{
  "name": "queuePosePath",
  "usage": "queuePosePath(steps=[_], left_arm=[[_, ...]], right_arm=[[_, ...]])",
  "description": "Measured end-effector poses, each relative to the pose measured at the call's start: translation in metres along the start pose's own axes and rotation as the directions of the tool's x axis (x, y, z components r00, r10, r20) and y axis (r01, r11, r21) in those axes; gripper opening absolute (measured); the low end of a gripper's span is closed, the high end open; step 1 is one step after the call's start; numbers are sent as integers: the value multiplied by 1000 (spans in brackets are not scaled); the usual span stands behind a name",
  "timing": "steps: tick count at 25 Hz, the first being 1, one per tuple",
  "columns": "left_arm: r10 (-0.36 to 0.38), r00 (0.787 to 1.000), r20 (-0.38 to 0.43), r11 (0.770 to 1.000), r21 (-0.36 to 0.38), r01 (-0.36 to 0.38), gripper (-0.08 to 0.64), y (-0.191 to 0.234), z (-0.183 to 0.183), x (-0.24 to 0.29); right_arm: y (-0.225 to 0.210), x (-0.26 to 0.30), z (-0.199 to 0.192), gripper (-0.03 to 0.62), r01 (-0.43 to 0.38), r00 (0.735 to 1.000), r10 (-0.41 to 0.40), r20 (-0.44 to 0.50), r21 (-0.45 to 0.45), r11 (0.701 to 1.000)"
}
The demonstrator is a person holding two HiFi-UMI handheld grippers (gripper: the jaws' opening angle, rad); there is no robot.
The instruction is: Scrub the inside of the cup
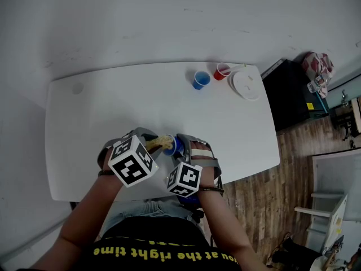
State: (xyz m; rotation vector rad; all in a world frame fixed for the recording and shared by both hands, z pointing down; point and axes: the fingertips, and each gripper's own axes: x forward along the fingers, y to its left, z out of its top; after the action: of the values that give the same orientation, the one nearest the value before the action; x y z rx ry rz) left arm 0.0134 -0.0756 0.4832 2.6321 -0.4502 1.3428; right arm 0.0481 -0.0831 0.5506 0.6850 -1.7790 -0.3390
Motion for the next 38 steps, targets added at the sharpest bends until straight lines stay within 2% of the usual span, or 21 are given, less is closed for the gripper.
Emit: queuePosePath(steps=[4,10,20,23,28,33,38], left_arm=[[31,999,-38,1000,-3,-31,112,10,-10,1],[-25,999,-41,1000,-2,25,112,-3,-14,3],[-100,993,60,994,-31,102,112,-20,7,-11],[-78,991,108,995,-46,83,112,-13,15,-14],[-15,990,143,993,-114,31,112,5,16,-16],[19,995,102,992,-129,-6,112,17,2,-10],[14,996,90,992,-125,-2,112,15,-6,-5]], right_arm=[[-2,-1,1,262,5,1000,-5,3,6,1000],[-10,0,-4,262,17,1000,-17,0,21,1000],[-9,-1,-8,262,11,1000,-10,-8,21,1000],[-7,-2,-7,262,8,1000,-8,-4,23,1000],[-7,-5,-4,262,5,1000,-5,10,33,999],[-8,-4,-2,262,6,1000,-7,17,45,999],[-11,-6,-3,262,10,999,-12,31,76,997]])
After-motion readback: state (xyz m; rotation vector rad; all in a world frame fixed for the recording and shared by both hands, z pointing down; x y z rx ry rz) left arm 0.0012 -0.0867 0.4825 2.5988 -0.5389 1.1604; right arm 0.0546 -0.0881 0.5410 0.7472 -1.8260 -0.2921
